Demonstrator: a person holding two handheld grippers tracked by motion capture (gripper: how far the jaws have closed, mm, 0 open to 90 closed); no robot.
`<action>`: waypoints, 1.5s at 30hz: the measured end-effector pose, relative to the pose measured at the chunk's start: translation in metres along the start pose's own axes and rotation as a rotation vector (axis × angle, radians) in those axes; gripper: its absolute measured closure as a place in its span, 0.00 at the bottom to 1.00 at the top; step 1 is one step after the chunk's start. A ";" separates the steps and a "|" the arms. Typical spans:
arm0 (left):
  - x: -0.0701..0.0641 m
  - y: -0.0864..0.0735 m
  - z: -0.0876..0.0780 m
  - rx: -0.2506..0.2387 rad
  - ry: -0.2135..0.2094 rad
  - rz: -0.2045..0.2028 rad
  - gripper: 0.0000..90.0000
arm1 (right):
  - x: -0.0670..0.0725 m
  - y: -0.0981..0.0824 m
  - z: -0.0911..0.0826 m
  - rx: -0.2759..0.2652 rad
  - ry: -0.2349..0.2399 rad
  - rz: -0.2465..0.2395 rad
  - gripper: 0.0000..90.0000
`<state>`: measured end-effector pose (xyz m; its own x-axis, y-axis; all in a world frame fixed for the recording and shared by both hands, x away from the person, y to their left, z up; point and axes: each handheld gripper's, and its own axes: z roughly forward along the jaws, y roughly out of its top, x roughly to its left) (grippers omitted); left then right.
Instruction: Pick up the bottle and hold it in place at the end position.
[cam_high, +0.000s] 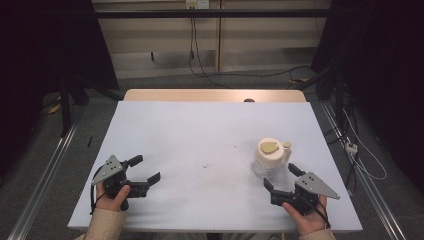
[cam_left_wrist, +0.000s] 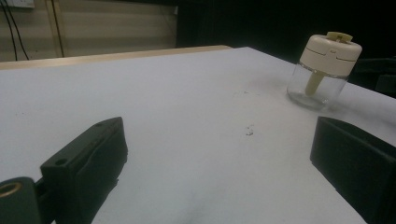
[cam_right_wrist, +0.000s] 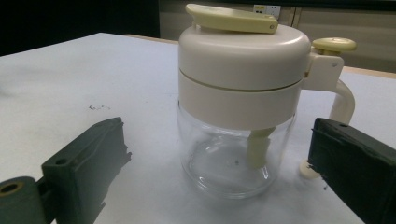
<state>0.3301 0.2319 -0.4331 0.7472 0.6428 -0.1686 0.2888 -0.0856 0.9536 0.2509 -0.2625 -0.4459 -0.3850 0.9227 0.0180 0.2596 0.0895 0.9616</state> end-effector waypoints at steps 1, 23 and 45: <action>0.000 0.000 0.000 0.001 0.001 0.000 0.04 | 0.000 0.000 0.000 0.002 -0.002 0.000 0.05; -0.001 0.000 0.007 0.007 -0.004 0.009 0.04 | -0.010 0.003 0.013 0.019 -0.065 0.032 0.04; -0.002 0.000 0.010 0.018 -0.011 0.014 0.04 | -0.004 0.009 0.041 0.044 -0.125 0.055 0.04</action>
<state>0.3346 0.2224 -0.4356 0.7575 0.6334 -0.1581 0.2888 -0.1080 0.9513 0.2912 -0.2495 -0.4486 -0.2568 0.9659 0.0332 0.3171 0.0518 0.9470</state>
